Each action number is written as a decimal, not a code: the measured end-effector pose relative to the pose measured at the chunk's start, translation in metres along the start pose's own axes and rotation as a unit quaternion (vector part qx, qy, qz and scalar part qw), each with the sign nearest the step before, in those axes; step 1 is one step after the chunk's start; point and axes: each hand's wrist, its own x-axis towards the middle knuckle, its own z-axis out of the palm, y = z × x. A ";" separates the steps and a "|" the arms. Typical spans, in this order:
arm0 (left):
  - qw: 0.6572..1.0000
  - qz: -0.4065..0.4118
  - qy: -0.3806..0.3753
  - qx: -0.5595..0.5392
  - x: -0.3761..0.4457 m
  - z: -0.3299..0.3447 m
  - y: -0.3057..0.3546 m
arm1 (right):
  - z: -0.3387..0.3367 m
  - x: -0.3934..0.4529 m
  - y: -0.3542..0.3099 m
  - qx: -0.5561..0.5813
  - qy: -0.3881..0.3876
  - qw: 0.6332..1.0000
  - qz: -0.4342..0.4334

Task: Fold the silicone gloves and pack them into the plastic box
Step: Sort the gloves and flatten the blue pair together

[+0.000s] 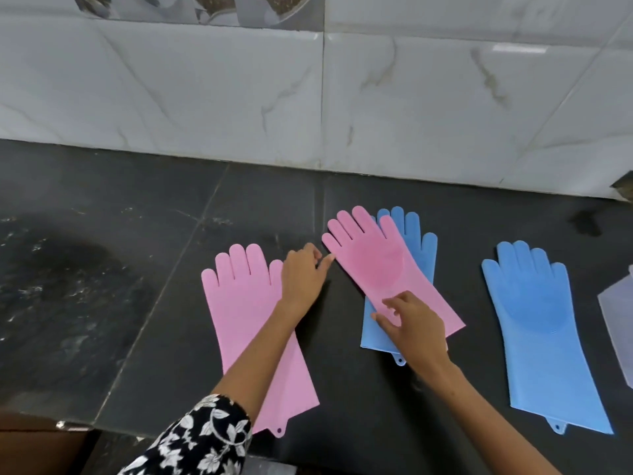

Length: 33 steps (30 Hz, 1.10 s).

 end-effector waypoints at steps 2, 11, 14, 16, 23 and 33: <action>1.000 -0.026 -0.003 -0.013 0.004 0.014 0.012 | 0.001 0.000 0.000 -0.028 -0.018 0.999 -0.002; 0.997 -0.068 0.020 -0.038 0.018 0.044 0.035 | 0.002 0.007 0.004 -0.064 -0.057 0.996 -0.038; 0.995 -0.058 0.046 -0.063 0.017 0.041 0.036 | -0.002 0.009 0.003 -0.049 -0.060 0.996 -0.044; 0.994 -0.040 0.066 -0.073 0.016 0.030 0.035 | -0.005 0.007 -0.001 -0.031 -0.061 0.996 -0.062; 0.990 -0.032 0.131 -0.053 0.000 -0.058 -0.013 | 0.003 -0.010 -0.069 0.078 -0.080 0.972 -0.209; 0.976 -0.158 0.152 0.016 -0.055 -0.101 -0.108 | 0.052 -0.043 -0.127 0.122 -0.228 0.926 -0.275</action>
